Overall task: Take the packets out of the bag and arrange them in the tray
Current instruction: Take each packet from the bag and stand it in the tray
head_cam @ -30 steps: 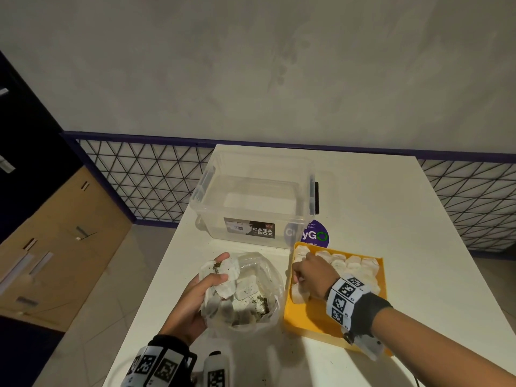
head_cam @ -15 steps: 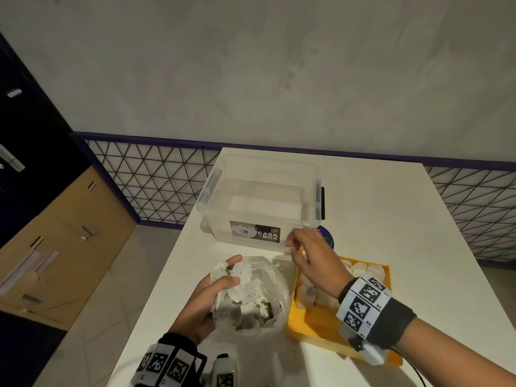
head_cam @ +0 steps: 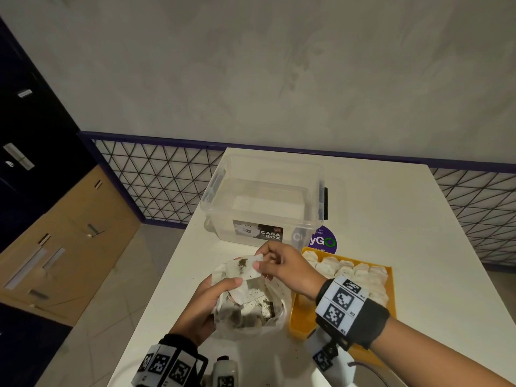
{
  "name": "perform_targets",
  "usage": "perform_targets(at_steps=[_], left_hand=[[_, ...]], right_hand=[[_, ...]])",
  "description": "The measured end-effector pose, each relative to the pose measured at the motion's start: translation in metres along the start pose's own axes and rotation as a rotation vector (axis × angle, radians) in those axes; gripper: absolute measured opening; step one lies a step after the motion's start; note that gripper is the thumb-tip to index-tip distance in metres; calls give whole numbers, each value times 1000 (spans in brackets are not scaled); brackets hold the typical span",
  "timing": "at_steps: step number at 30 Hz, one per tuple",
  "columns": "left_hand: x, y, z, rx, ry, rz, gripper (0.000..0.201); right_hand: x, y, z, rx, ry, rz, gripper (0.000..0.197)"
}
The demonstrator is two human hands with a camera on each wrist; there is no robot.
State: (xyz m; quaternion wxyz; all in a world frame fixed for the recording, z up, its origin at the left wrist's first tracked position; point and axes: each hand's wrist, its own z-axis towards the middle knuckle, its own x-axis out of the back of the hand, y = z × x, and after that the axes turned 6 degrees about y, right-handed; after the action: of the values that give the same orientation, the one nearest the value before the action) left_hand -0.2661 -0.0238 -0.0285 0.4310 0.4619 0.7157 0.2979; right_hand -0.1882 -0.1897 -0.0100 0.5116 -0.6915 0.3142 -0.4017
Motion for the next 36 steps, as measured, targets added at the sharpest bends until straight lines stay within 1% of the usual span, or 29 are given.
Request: perform_targets(at_steps=[5, 8, 10, 13, 15, 17, 18, 20, 21, 25, 27, 30, 33, 36], left_hand=[[2, -4, 3, 7, 13, -18, 52], [-1, -4, 3, -1, -11, -17, 43], [-1, -2, 1, 2, 7, -11, 36], [5, -2, 3, 1, 36, 1, 46], [10, -1, 2, 0, 81, -6, 40], [13, 2, 1, -4, 128, -21, 34], [15, 3, 0, -4, 136, -21, 36], [18, 4, -1, -9, 153, -11, 48], [19, 4, -1, -6, 168, -7, 50], [19, 8, -2, 12, 182, -30, 47], [17, 9, -3, 17, 179, -25, 42], [17, 7, -3, 15, 173, -17, 47], [16, 7, -2, 11, 156, 0, 46], [12, 7, -2, 10, 141, 6, 32]], right_hand=[[6, -3, 0, -9, 6, 71, 13], [4, -2, -1, -8, 7, 72, 14], [6, -2, -1, 7, 27, 44, 13], [11, -5, -2, 38, 46, 10, 10], [14, -7, -2, 81, 62, -78, 12], [16, -8, -2, 127, 68, -241, 16], [16, -8, -2, 142, 56, -329, 18], [16, -8, -2, 156, 7, -483, 20], [15, -7, -2, 159, -16, -538, 19], [11, -5, -2, 164, -36, -652, 15], [10, -5, -3, 167, -36, -668, 16], [13, -6, -5, 166, -42, -657, 17], [16, -8, -6, 143, -33, -604, 17], [23, -13, -10, 114, -13, -566, 17]])
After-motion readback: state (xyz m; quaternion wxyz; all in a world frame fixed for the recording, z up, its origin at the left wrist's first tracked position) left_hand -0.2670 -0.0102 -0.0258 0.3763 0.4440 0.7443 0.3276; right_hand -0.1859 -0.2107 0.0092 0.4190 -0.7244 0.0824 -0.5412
